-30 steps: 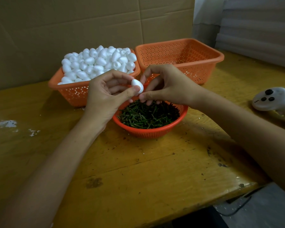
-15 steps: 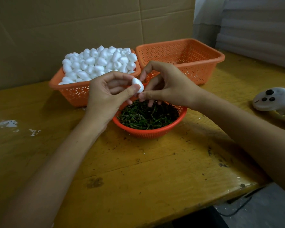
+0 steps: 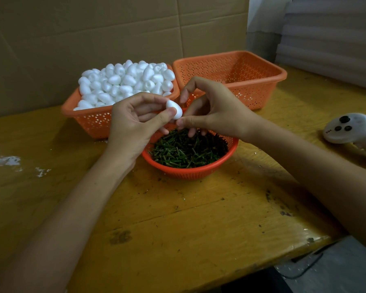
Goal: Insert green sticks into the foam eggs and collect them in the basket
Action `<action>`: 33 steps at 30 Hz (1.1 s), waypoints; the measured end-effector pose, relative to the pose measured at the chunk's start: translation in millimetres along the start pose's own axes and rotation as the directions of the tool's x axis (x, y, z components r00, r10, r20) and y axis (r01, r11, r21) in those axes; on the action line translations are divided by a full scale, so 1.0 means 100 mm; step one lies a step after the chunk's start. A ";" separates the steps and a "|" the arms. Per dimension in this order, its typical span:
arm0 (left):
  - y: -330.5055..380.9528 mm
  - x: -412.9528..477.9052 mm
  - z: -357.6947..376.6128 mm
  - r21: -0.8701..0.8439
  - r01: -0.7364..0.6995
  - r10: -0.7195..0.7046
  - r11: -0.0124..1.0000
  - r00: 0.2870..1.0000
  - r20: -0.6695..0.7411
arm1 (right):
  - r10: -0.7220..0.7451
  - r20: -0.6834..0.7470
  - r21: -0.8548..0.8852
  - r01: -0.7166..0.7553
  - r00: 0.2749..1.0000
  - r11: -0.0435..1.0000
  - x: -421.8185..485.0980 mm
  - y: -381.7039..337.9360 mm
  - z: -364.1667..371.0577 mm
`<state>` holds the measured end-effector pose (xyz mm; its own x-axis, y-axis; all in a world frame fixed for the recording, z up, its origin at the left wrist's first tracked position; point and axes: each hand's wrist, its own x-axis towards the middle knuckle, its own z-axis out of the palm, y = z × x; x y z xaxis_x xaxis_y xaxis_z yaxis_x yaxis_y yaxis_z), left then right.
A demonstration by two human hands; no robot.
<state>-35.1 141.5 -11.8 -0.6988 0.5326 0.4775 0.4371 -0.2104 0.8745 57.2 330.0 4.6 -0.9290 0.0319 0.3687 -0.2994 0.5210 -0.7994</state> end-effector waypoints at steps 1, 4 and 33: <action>0.00 0.00 0.00 -0.003 -0.004 0.004 1.000 1.000 0.000 | 0.006 0.001 0.003 -0.006 1.000 1.000 0.00 0.00 0.00; -0.01 -0.01 0.00 0.011 -0.030 0.030 0.999 1.000 -0.005 | 0.013 0.003 -0.001 -0.013 1.000 1.000 0.00 -0.01 0.00; -0.01 -0.03 0.03 0.047 -0.059 0.058 0.997 0.998 0.024 | 0.028 -0.015 0.001 -0.028 0.999 1.000 -0.02 -0.05 0.00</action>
<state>-31.5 142.6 -14.1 -0.6588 0.5389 0.5249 0.5037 -0.2022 0.8399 60.7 327.4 8.3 -0.9338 0.0592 0.3528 -0.2730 0.5194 -0.8098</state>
